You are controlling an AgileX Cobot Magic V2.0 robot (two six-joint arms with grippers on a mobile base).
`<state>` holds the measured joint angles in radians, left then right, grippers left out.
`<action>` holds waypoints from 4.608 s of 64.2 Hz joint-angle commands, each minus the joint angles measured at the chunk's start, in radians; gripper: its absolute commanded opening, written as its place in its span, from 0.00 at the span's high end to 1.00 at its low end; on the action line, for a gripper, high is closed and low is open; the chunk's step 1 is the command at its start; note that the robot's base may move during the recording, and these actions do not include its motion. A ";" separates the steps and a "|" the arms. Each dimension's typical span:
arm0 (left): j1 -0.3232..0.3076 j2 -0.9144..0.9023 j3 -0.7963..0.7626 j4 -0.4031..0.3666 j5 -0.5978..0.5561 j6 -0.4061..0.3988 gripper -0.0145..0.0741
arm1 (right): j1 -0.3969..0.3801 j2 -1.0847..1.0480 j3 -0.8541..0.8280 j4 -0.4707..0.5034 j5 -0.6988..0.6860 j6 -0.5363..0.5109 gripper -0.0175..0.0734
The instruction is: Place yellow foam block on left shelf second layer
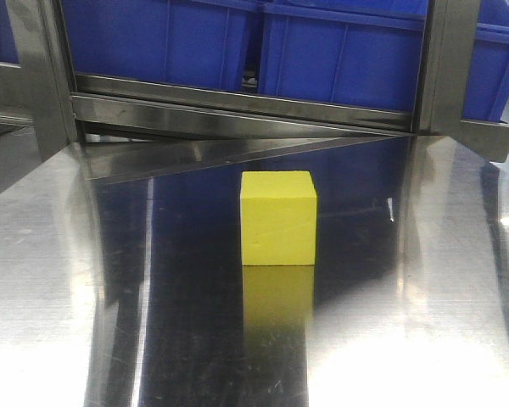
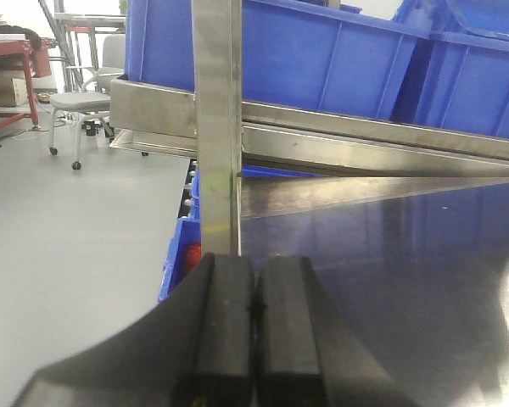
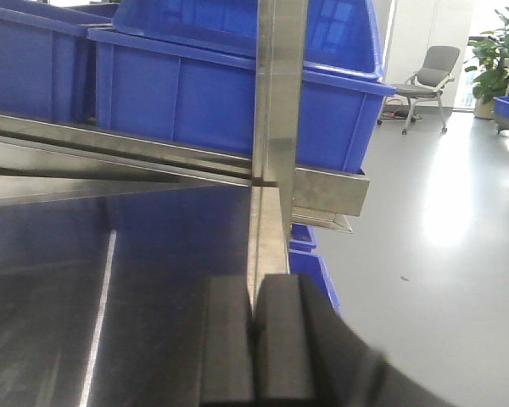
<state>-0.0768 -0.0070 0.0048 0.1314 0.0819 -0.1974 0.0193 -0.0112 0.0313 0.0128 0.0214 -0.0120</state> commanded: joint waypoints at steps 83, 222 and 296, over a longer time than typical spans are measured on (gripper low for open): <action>-0.006 0.007 0.026 -0.002 -0.088 -0.004 0.68 | 0.432 1.089 -1.115 0.021 0.675 0.020 0.12; -0.006 0.007 0.026 -0.002 -0.088 -0.004 0.68 | 0.727 1.886 -1.552 -0.252 0.903 0.792 0.45; -0.006 0.007 0.026 -0.002 -0.088 -0.004 0.68 | 0.037 0.993 -0.818 -0.190 0.683 0.242 0.50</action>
<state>-0.0768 -0.0070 0.0048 0.1314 0.0819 -0.1974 0.0985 1.0844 -0.8193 -0.1817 0.7614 0.2887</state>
